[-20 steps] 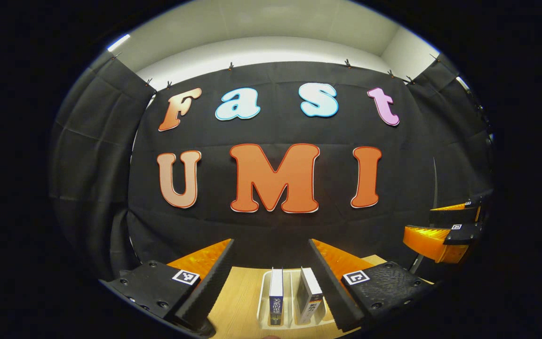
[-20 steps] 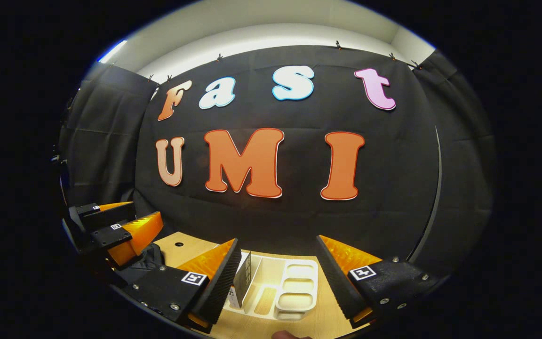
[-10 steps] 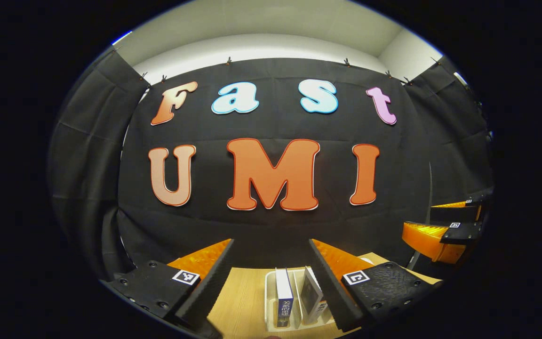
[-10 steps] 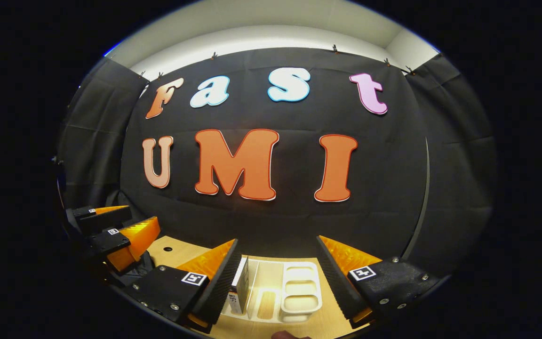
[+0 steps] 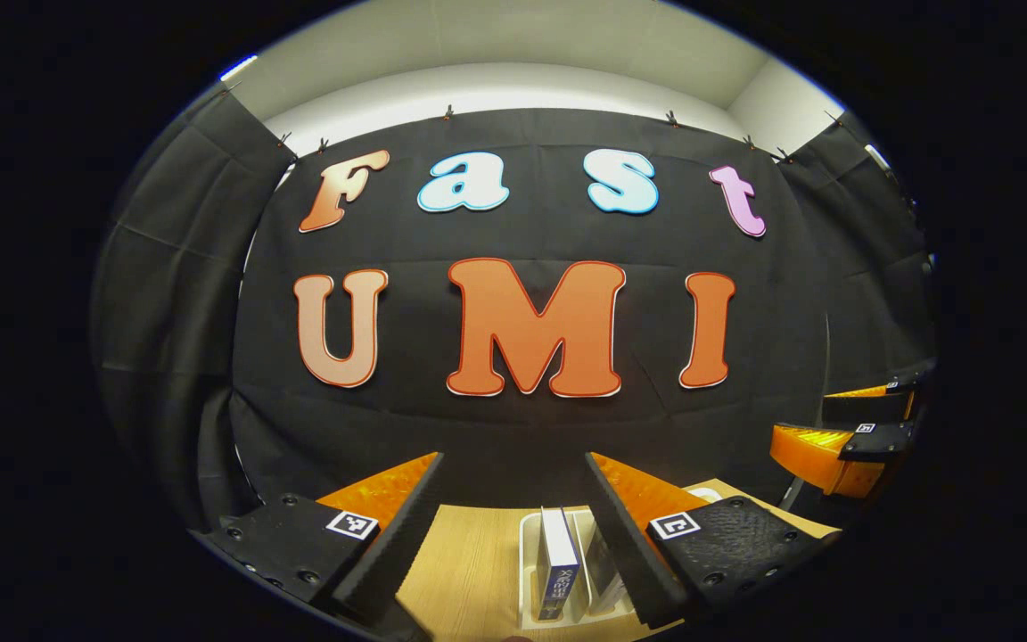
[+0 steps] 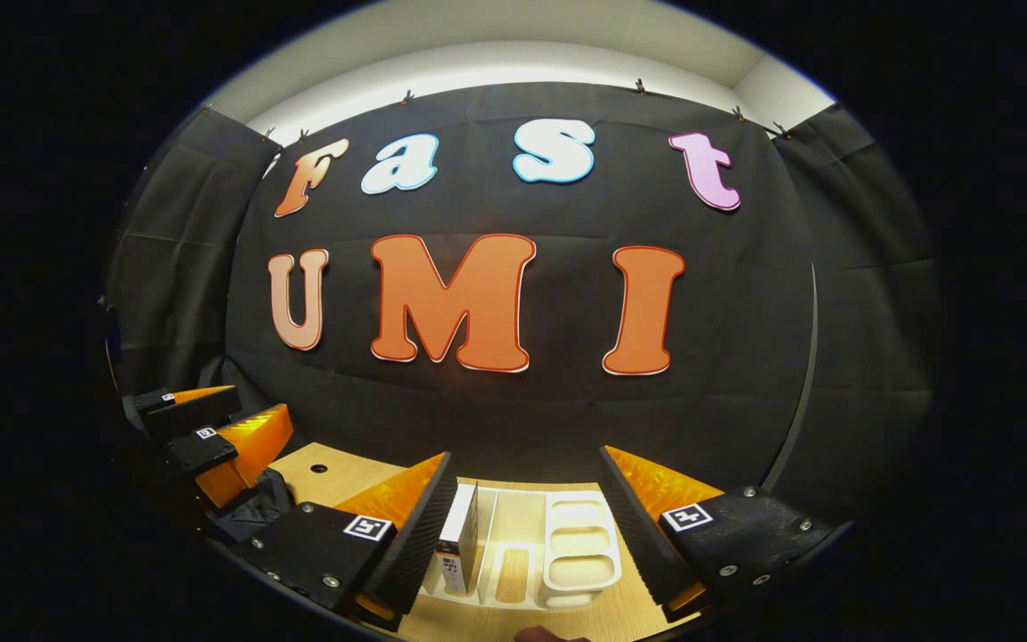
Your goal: Open the schoolbag, grab two books from the bookshelf and put them into the schoolbag.
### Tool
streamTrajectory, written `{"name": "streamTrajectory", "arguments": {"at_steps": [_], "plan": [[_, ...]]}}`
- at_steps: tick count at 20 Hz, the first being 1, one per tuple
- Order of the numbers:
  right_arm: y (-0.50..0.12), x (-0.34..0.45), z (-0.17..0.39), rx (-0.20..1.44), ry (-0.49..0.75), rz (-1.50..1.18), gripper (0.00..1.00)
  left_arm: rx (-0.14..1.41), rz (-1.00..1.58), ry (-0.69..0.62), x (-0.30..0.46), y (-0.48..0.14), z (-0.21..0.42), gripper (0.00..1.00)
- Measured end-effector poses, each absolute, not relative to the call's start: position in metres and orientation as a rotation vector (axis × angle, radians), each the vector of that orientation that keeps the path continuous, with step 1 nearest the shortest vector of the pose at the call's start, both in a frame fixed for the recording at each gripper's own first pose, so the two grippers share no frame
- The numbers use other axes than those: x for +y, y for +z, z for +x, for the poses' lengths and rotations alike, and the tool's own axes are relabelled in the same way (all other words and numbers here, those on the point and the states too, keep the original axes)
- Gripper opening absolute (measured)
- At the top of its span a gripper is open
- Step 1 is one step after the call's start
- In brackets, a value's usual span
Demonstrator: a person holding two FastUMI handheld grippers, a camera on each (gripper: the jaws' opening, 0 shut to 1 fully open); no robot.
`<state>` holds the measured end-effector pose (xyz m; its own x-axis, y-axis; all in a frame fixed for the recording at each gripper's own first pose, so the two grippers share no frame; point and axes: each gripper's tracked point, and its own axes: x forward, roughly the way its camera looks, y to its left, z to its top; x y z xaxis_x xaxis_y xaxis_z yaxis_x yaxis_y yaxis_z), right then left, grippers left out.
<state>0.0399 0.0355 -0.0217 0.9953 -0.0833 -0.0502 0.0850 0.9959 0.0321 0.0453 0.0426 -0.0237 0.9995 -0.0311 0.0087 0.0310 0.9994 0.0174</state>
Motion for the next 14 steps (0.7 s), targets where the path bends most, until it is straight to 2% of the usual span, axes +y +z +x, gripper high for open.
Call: {"name": "streamTrajectory", "arguments": {"at_steps": [14], "plan": [[-0.038, 0.025, 0.041, 0.075, -0.062, 0.033, 0.94, 0.009, 0.112, 0.033, 0.061, -0.037, 0.037, 0.95]]}}
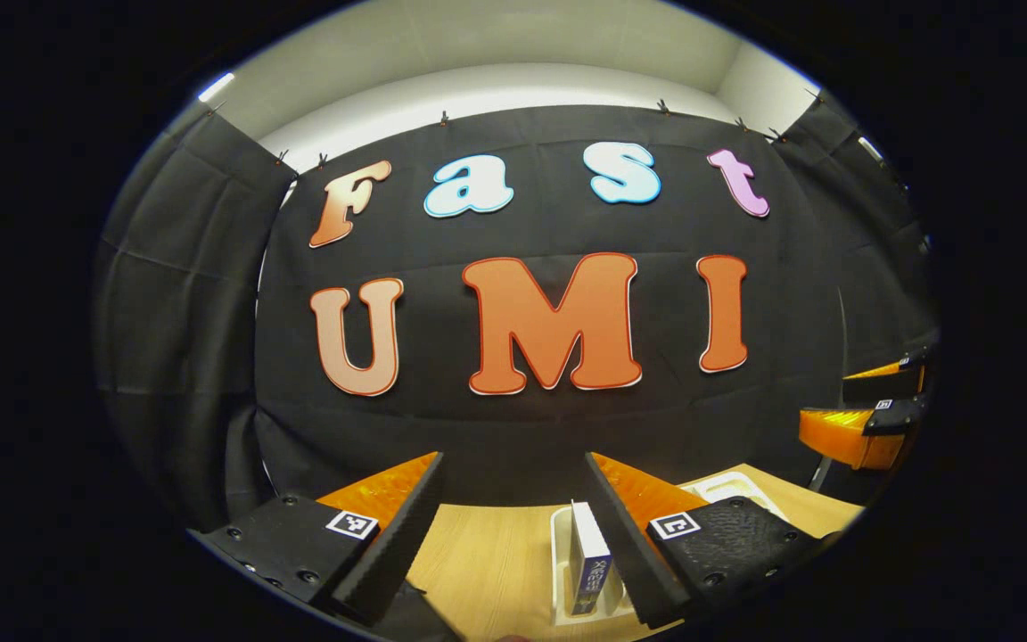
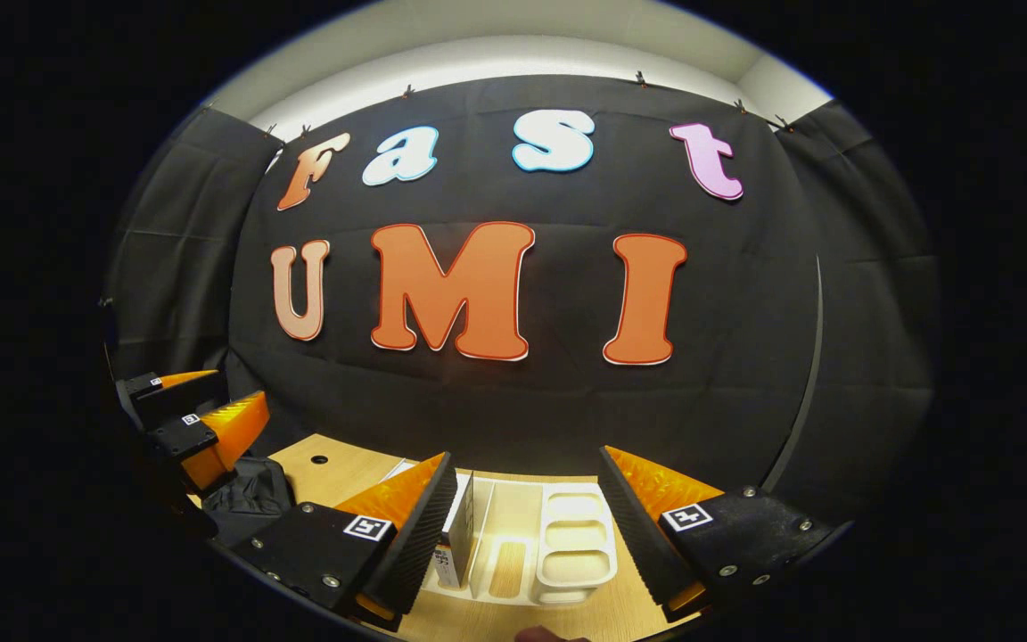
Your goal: Open the schoolbag, grab two books from the bookshelf and put them into the schoolbag.
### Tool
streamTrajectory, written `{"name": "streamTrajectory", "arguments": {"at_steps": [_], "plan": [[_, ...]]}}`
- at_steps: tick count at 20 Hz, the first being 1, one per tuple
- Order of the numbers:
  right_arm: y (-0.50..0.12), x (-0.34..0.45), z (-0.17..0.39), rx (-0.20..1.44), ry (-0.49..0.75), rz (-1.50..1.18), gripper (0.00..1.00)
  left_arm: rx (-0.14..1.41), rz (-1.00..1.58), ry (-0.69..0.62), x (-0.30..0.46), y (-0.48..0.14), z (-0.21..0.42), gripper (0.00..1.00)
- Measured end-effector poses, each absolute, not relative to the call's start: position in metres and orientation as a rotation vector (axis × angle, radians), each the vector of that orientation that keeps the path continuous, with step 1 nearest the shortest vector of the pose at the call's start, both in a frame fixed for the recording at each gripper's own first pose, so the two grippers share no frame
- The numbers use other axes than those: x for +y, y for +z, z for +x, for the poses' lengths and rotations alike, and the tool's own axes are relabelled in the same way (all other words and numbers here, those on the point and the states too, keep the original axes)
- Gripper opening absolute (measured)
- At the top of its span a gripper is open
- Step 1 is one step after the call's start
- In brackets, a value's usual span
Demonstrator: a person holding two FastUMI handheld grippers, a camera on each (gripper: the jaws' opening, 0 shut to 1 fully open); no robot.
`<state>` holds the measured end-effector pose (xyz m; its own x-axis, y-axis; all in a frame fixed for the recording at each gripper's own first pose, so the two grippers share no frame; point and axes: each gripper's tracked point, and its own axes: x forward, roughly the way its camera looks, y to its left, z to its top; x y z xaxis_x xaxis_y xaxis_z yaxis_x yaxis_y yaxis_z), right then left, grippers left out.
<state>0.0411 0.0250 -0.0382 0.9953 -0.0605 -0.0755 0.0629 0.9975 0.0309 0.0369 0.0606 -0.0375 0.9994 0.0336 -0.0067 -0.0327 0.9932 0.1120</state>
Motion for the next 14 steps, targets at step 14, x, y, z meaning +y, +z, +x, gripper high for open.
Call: {"name": "streamTrajectory", "arguments": {"at_steps": [14], "plan": [[-0.084, -0.007, 0.056, 0.152, -0.067, 0.032, 0.94, 0.227, 0.661, 0.074, 0.097, -0.156, 0.006, 0.95]]}}
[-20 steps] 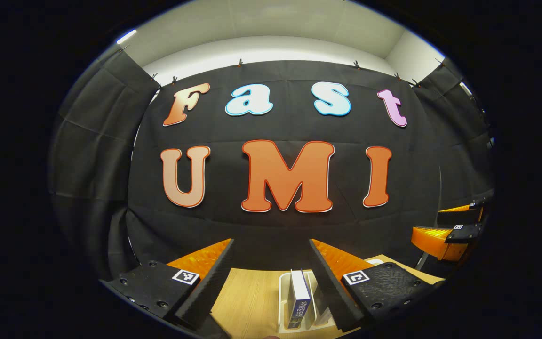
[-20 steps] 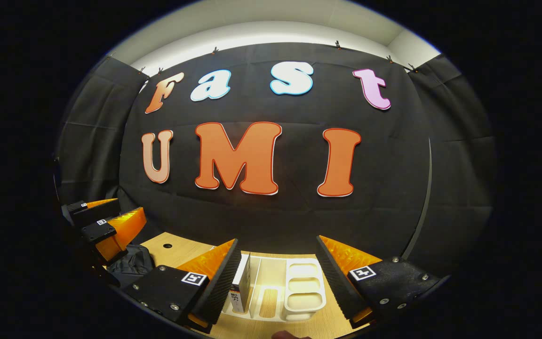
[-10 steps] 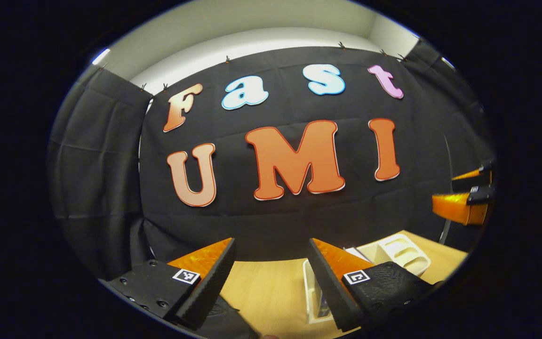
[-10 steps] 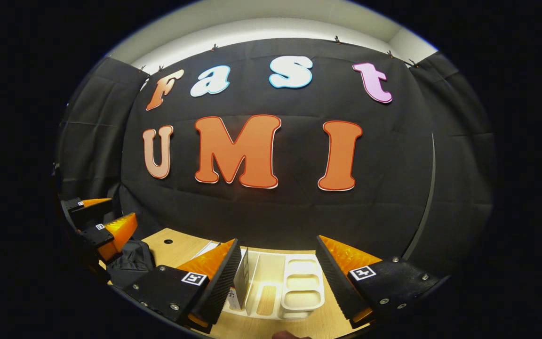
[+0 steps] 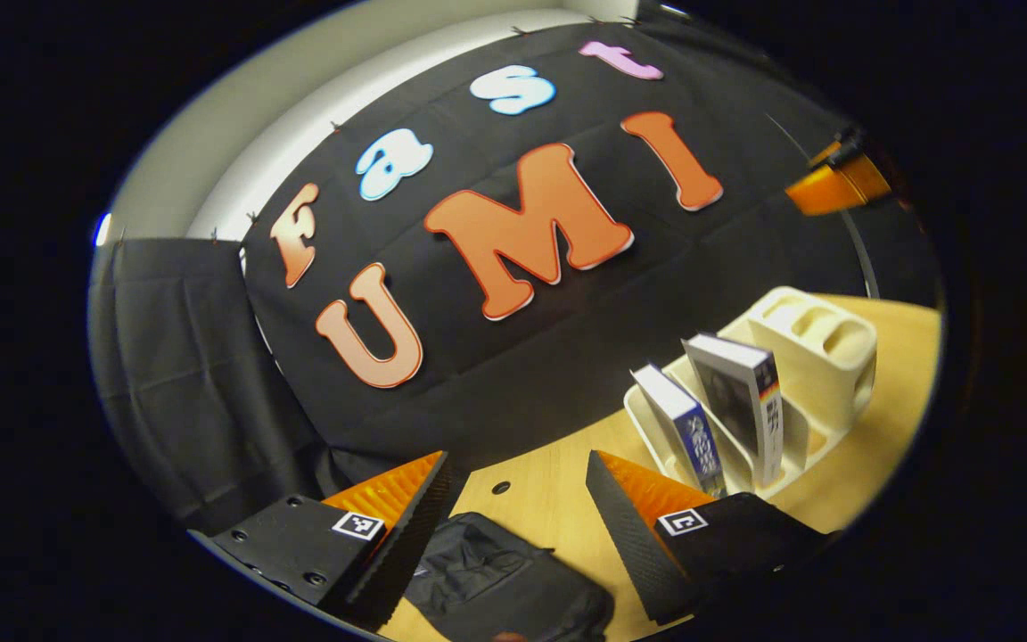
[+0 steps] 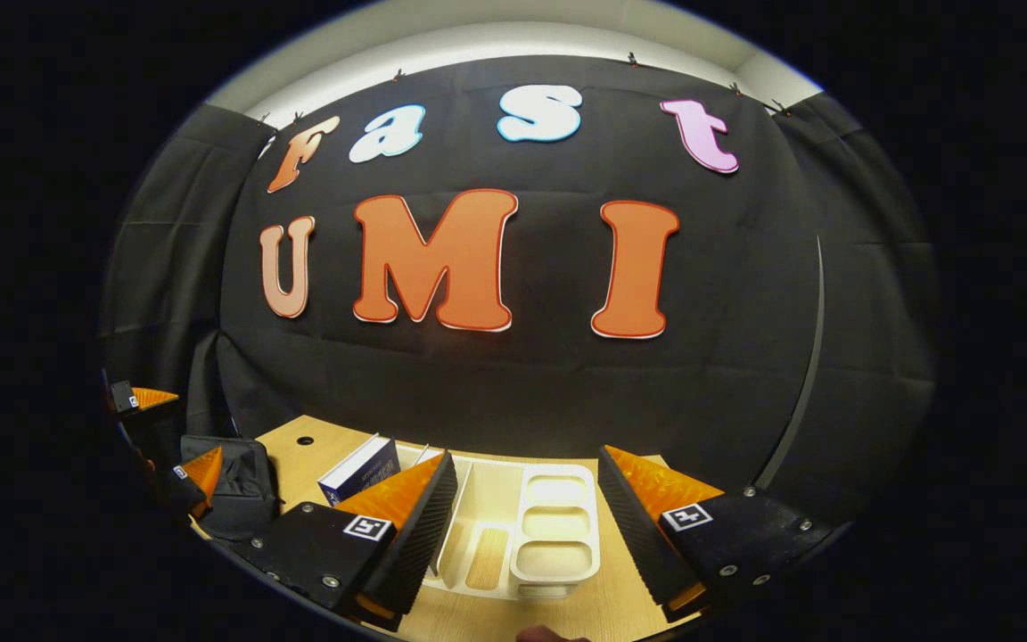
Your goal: Open the schoolbag, grab two books from the bookshelf and put them into the schoolbag.
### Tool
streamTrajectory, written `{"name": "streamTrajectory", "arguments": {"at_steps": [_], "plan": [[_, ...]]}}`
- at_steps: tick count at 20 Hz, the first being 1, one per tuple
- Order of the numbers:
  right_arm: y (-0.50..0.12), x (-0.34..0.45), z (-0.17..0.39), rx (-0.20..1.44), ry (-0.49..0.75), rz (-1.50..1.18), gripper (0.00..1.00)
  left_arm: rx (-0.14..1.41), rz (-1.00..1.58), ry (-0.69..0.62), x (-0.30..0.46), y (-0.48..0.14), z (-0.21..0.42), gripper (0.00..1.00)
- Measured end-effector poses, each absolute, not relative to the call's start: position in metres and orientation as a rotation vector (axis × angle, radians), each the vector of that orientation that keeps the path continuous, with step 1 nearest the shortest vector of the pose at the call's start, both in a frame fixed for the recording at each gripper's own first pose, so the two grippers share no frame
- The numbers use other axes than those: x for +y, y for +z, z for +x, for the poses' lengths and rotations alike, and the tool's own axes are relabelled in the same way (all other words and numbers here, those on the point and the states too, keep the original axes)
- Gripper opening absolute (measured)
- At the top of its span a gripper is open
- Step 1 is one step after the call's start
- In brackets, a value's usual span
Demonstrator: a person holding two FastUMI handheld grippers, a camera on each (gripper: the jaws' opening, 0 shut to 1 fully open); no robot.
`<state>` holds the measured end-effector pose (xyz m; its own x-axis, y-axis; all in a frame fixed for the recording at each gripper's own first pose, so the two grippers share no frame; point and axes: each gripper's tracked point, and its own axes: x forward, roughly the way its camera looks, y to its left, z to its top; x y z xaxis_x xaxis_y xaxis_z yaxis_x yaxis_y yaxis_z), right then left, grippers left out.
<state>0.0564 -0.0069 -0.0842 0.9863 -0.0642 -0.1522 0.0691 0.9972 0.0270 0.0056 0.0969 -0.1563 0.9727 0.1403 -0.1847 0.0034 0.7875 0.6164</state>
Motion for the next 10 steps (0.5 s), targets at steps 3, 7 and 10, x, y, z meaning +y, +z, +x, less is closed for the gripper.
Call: {"name": "streamTrajectory", "arguments": {"at_steps": [3, 7, 10], "plan": [[-0.097, -0.012, 0.059, 0.172, -0.063, 0.034, 0.94, 0.318, 0.776, 0.068, 0.109, -0.203, -0.018, 0.95], [-0.112, -0.013, 0.064, 0.198, -0.047, 0.019, 0.94, 0.457, 0.875, 0.084, 0.137, -0.260, -0.052, 0.95], [-0.118, -0.012, 0.066, 0.209, -0.030, 0.021, 0.94, 0.557, 0.937, 0.085, 0.157, -0.303, -0.075, 0.95]]}}
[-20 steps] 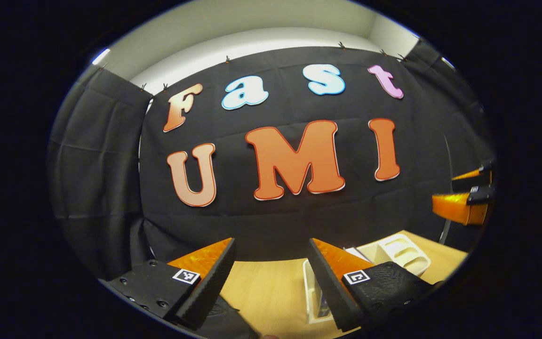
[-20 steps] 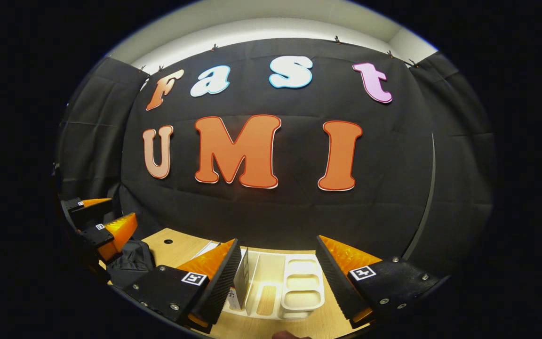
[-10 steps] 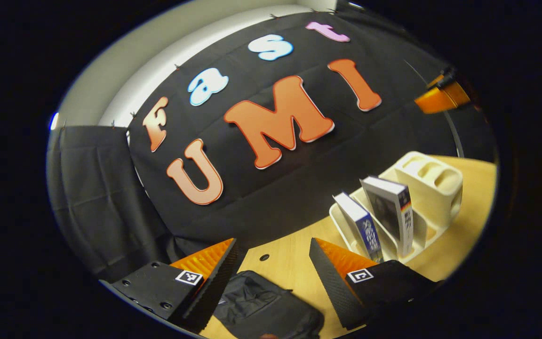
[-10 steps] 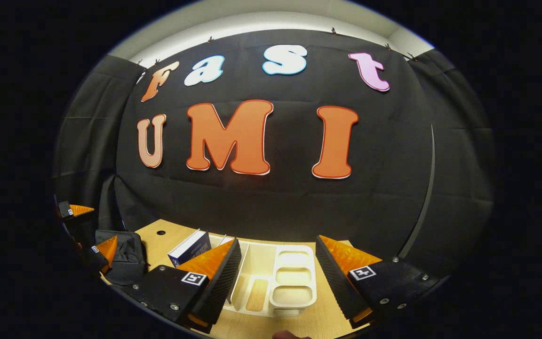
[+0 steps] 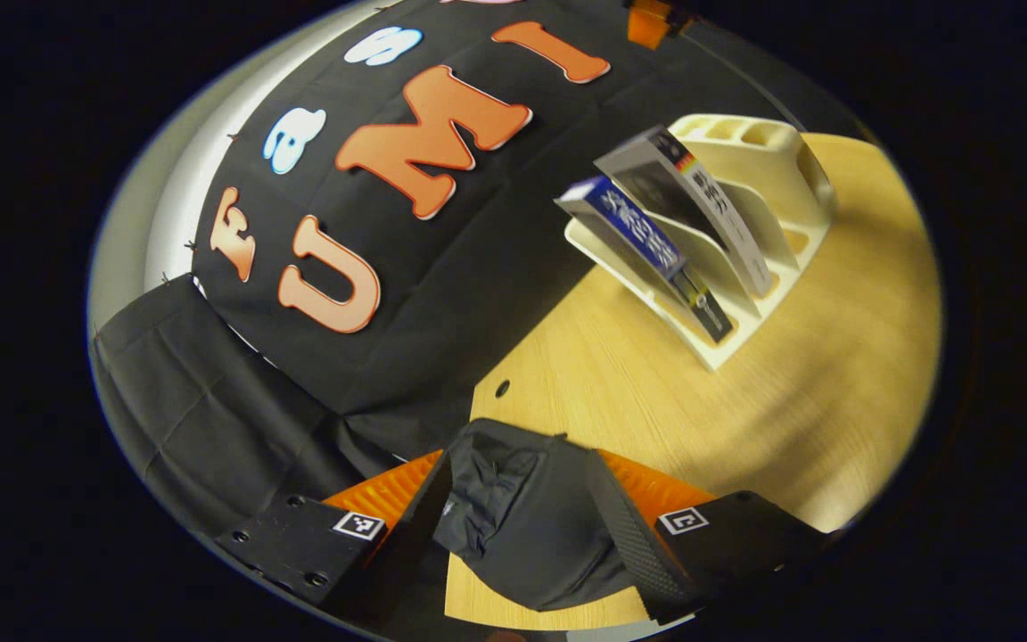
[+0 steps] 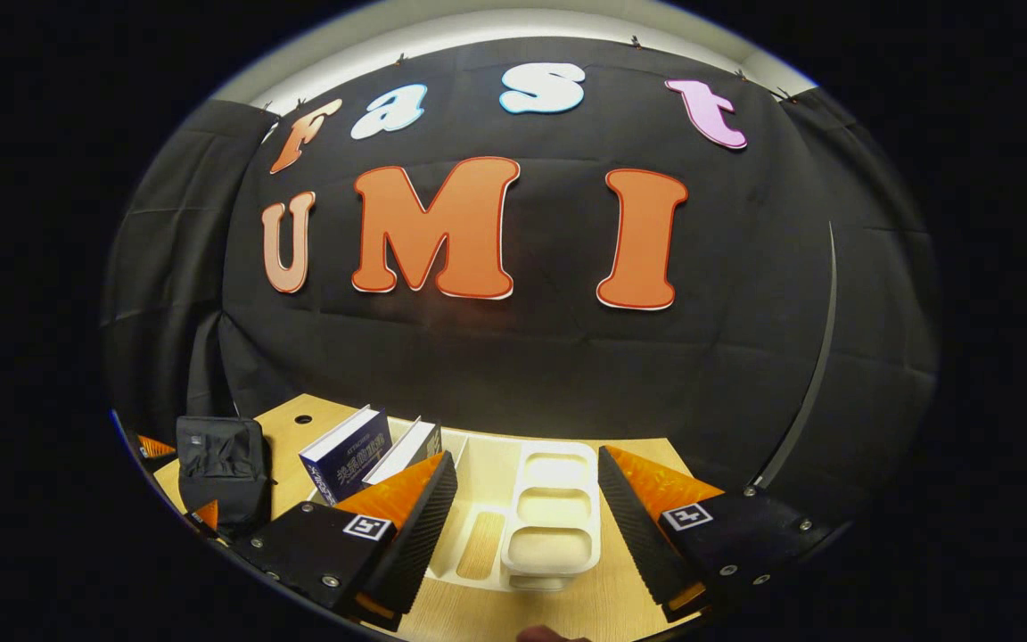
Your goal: Open the schoolbag, grab two books from the bookshelf and put them into the schoolbag.
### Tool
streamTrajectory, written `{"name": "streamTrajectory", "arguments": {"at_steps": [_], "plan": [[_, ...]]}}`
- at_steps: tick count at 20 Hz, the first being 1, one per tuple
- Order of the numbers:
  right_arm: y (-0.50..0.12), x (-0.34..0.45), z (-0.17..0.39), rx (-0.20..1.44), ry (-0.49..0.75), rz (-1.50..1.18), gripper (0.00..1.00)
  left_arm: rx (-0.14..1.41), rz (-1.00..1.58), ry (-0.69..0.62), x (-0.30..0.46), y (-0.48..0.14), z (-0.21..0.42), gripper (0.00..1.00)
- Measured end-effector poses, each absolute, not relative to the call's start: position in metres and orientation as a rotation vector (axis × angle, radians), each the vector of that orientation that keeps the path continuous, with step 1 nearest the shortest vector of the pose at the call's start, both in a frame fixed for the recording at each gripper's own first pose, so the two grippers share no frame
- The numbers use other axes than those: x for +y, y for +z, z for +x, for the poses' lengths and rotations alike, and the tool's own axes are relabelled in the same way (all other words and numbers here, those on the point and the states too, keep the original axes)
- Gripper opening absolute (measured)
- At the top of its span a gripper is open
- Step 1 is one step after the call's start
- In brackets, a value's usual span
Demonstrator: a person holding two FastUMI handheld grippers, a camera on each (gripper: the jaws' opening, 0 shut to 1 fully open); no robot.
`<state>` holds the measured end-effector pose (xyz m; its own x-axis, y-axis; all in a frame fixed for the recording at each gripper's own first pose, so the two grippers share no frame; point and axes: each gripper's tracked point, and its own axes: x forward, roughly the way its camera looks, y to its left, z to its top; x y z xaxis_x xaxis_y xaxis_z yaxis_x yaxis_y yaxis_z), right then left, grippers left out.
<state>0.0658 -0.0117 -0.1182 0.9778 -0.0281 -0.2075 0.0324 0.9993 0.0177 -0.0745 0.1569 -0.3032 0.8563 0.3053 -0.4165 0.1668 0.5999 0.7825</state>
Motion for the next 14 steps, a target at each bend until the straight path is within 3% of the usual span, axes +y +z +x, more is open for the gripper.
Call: {"name": "streamTrajectory", "arguments": {"at_steps": [7, 14], "plan": [[-0.127, -0.021, 0.061, 0.227, -0.057, 0.024, 0.94, 0.794, 1.049, 0.101, 0.210, -0.383, -0.117, 0.96], [-0.132, -0.034, 0.060, 0.244, -0.094, 0.045, 0.94, 0.829, 1.124, 0.123, 0.230, -0.399, -0.119, 0.95]]}}
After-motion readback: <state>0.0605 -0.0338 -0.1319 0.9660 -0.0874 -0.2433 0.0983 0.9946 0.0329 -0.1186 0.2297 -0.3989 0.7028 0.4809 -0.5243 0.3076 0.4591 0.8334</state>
